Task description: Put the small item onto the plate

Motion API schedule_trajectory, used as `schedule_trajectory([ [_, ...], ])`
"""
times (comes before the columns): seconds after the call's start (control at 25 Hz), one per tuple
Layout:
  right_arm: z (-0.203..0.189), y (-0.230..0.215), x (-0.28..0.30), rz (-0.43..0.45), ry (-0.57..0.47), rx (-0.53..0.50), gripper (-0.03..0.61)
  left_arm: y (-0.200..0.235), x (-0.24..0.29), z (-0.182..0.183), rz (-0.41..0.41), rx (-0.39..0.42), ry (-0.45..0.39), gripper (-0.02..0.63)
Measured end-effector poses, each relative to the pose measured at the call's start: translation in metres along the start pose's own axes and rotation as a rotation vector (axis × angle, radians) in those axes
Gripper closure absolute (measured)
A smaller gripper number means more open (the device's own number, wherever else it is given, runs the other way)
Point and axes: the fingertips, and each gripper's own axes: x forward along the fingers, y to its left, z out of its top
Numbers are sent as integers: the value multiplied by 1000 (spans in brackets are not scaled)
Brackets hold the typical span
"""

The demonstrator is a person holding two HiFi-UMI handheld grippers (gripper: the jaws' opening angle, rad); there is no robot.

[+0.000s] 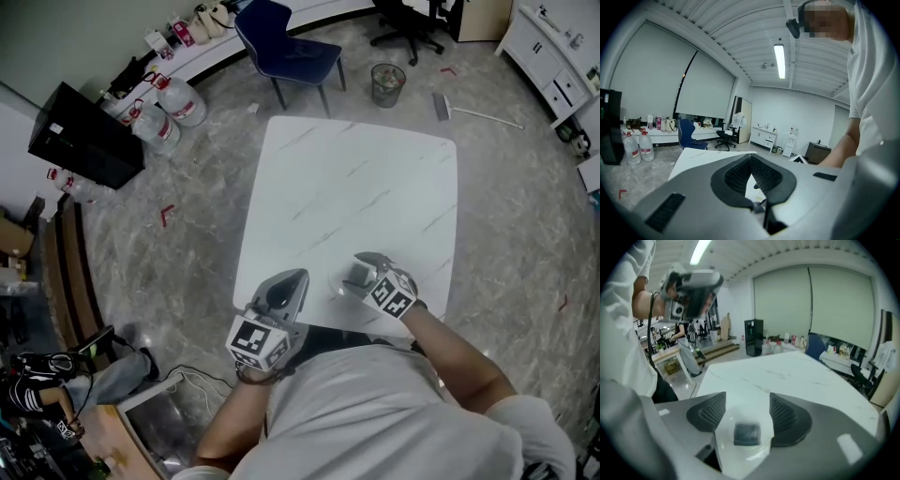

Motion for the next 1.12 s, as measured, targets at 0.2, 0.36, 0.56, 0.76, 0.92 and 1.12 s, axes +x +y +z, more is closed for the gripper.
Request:
schedule_trajectory([
  [0.2,94,-6,-95,-114,-312,-20,441,-26,-6,21,4,26,-48,608],
  [0.36,148,-3,-171,-141,-487,-36,547,-53,-6,46,4,74,-97,608],
  [0.56,203,8,-266,-111,-643,-23,575,-99,-8,107,-15,81,-183,609],
  [0.76,243,12,-335,-111,-735,-33,577,-140,-12,174,-59,100,-273,607],
  [0.92,257,14,-364,-120,-770,-37,577,-160,-11,204,-86,129,-311,609],
  [1.12,260,17,-369,-121,-760,-36,577,-176,-20,224,-88,171,-355,608],
])
